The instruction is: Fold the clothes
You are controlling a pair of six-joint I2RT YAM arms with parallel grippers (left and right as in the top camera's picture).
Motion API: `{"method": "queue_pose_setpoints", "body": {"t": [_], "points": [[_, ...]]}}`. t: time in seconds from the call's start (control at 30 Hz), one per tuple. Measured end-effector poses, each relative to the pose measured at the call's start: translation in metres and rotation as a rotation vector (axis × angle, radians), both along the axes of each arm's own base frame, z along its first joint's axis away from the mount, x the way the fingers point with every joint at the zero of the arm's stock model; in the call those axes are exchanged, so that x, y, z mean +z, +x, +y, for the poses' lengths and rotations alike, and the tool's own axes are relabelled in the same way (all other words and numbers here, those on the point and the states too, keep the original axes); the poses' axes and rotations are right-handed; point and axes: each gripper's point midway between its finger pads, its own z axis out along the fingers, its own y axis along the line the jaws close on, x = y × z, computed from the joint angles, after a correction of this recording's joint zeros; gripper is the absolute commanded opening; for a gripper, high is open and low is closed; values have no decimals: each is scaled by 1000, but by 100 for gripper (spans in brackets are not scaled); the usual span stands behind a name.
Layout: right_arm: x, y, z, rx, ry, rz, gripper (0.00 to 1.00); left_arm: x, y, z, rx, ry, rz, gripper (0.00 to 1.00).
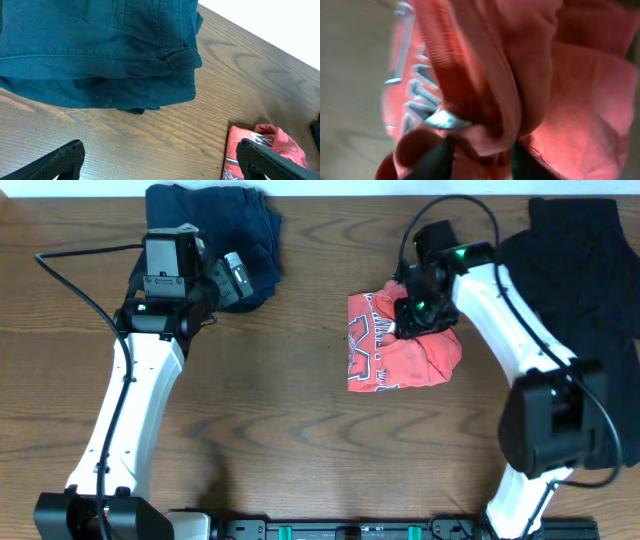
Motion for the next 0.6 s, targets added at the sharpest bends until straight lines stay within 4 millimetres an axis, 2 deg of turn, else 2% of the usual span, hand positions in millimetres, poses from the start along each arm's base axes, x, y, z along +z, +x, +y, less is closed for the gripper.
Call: {"method": "queue_pose_setpoints", "body": {"t": [0.03, 0.23, 0.4, 0.43, 0.47, 0.57, 0.6], "points": [[-5, 0, -4, -20, -24, 12, 1, 0, 0, 0, 0, 0, 0, 98], [-11, -5, -27, -90, -127, 43, 1, 0, 0, 0, -1, 1, -3, 98], [-11, -7, -63, -177, -165, 85, 1, 0, 0, 0, -1, 2, -3, 98], [-11, -7, -71, -198, -166, 92, 4, 0, 1, 0, -1, 2, -3, 98], [-11, -6, -80, -217, -165, 96, 11, 1, 1, 0, -1, 2, -3, 98], [-12, 0, -97, -242, -158, 83, 80, 0, 1, 1, 2, 6, -4, 98], [-13, 2, -102, -243, -156, 73, 92, 0, 1, 1, 4, 7, -4, 98]]}}
